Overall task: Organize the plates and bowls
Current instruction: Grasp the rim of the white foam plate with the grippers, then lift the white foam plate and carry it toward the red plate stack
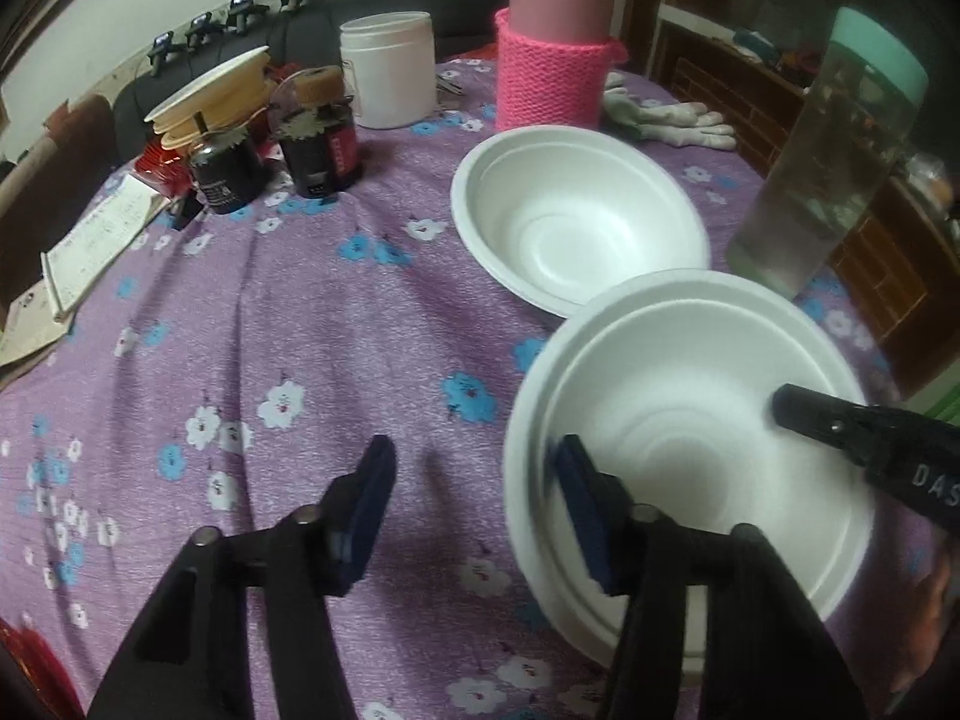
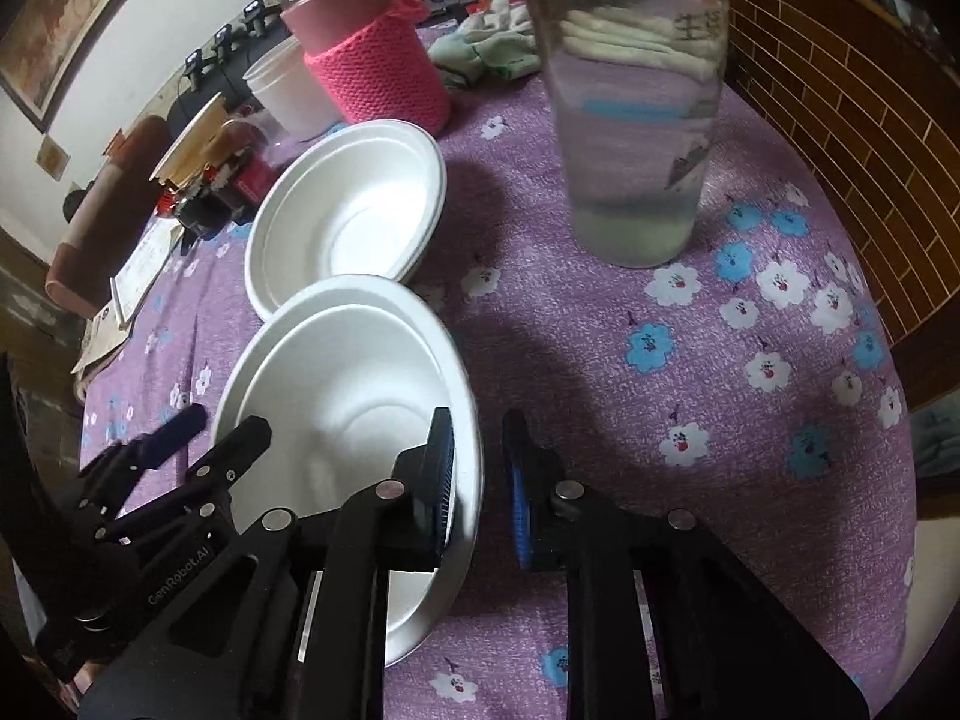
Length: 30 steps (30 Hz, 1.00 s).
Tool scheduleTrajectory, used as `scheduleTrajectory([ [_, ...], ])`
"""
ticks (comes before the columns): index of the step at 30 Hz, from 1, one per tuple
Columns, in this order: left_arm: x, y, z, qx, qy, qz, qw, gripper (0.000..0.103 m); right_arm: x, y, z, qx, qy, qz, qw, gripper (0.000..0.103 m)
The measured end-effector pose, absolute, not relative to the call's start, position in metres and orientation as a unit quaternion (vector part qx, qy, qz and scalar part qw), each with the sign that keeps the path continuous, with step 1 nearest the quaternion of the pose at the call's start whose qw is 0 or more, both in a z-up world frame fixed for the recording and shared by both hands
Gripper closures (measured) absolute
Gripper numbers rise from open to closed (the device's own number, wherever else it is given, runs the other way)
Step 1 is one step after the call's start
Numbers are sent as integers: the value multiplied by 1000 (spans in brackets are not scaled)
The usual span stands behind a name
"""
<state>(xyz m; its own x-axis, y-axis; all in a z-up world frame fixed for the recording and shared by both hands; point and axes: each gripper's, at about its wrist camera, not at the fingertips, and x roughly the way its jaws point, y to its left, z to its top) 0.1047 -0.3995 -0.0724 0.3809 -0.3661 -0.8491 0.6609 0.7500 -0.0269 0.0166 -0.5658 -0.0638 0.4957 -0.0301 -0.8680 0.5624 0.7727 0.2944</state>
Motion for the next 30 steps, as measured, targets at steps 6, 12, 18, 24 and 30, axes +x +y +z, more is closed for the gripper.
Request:
scheduleTrajectory([
  [6,101,-404,-73,161,460,-337,805,79,19,-560,-60,283,454,-170,827,92],
  [12,104,-403,-73,154,465,-342,802,84,23,-557,-68,287,464,-164,822,92],
  [18,105,-400,-71,151,463,-338,806,86,23,-556,-72,299,465,-154,819,91],
  [24,110,-390,-62,137,462,-335,810,87,22,-555,-70,319,447,-136,825,91],
  [30,107,-377,-59,137,460,-323,816,87,25,-546,-67,319,440,-131,829,91],
])
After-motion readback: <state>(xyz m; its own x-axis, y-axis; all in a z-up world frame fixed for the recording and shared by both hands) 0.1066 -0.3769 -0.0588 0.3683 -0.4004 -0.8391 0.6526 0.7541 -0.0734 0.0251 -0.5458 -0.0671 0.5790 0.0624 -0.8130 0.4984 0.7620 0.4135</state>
